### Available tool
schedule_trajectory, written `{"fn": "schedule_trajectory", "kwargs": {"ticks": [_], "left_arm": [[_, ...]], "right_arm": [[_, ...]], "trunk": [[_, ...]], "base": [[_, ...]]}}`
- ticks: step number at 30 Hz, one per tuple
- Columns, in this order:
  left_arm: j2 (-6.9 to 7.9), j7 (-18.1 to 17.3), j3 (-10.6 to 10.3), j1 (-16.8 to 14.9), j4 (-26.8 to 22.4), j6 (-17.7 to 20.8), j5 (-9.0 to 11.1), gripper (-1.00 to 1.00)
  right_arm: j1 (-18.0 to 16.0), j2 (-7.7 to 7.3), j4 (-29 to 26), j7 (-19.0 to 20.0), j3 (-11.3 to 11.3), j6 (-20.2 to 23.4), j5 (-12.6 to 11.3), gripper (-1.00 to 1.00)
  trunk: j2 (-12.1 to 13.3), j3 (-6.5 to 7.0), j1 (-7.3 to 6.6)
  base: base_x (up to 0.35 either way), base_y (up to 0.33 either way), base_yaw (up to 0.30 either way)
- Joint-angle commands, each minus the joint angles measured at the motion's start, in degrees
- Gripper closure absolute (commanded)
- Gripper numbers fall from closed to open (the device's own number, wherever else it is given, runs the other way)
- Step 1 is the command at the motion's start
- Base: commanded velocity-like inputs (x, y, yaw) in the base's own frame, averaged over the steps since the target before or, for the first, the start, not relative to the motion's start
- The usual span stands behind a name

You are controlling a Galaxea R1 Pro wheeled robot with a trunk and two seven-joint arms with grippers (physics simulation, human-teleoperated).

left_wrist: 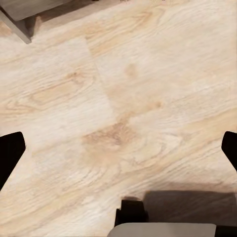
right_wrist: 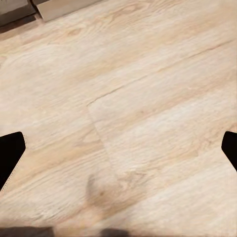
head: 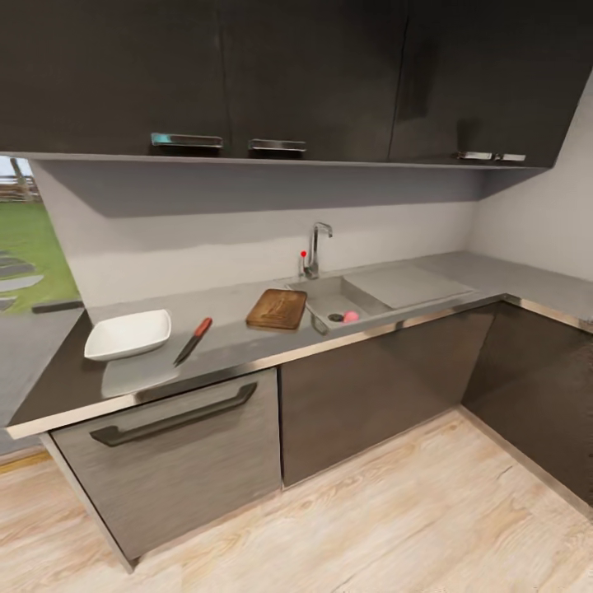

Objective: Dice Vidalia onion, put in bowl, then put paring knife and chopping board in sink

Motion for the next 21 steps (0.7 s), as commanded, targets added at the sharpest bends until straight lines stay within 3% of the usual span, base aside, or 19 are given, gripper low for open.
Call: {"fn": "schedule_trajectory", "kwargs": {"ticks": [1,12,21], "left_arm": [[0.00,-0.05,0.02,0.01,-0.02,-0.14,0.10,-1.00],[-0.07,-0.06,-0.04,0.01,0.02,-0.15,0.08,-1.00],[-0.17,0.03,-0.11,0.01,0.39,-0.15,0.08,-1.00]], "right_arm": [[-0.03,0.02,0.03,0.00,-0.03,-0.17,-0.03,-1.00],[-0.03,0.04,-0.03,0.00,-0.02,-0.17,-0.05,-1.00],[-0.03,0.07,-0.04,0.00,0.03,-0.23,-0.02,-1.00]], "trunk": [[-0.03,-0.05,0.00],[-0.03,-0.18,0.00],[-0.03,-0.19,0.00]], "base": [[0.000,0.313,-0.247],[0.000,0.312,-0.211],[0.000,0.053,-0.010]]}}
